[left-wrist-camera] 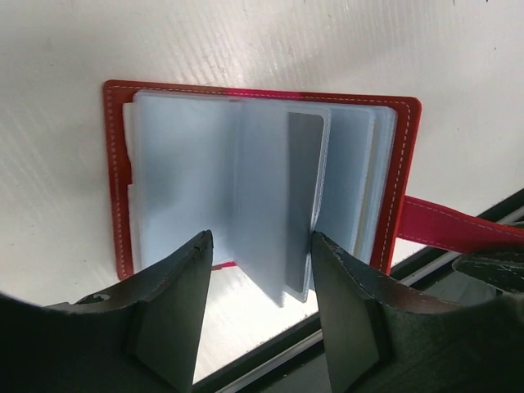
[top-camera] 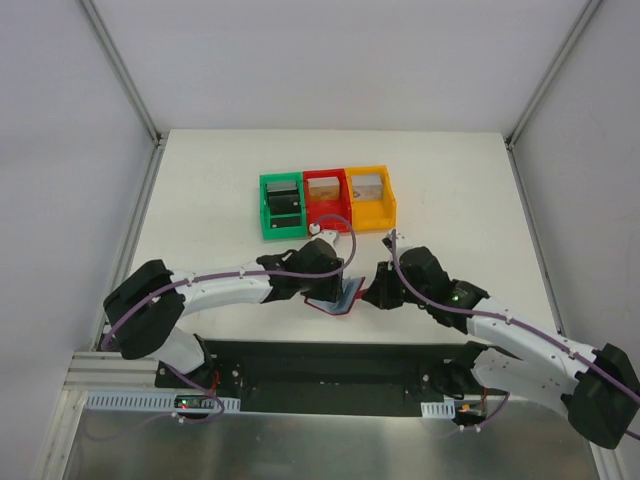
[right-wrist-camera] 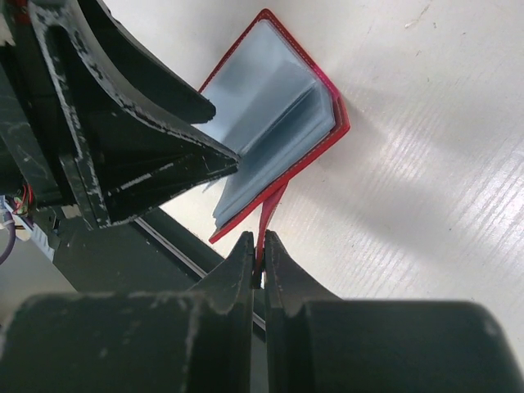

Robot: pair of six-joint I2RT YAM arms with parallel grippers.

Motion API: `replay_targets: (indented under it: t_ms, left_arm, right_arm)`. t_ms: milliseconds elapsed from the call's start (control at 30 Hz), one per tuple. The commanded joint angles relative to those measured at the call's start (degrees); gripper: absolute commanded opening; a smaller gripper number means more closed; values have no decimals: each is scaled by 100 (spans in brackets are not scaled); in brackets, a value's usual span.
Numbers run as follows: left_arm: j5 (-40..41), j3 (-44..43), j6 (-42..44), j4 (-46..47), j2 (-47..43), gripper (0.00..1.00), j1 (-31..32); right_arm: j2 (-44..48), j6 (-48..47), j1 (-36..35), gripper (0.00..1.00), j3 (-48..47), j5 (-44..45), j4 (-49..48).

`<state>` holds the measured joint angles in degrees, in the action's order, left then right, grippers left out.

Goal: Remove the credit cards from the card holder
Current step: Remove the credit card from the card holder.

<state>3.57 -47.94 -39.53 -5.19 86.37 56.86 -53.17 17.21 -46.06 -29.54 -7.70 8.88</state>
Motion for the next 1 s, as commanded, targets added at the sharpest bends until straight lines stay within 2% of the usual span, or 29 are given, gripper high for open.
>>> replay_targets:
  t_ms: [0,233,567,900,967]
  left_arm:
    - [249,197,-64,-52,-331,50,-184]
    - [346,365,-11,-87,-691,52,-351]
    - [21,286,111,9,-657,55,-360]
    - [-340,-110,332,185,196,40,-342]
    - [-314,-101,340,211,275,36,-342]
  right_arm:
    - [184,-86,-17,1,-8,76,17]
    - [237,-95,-17,1,18,59,34]
    - [254,-236,-8,1,80,-3,43]
    - [447,-377,220,1,282,-29,183]
    - [509,-368,264,5,282,-12,271]
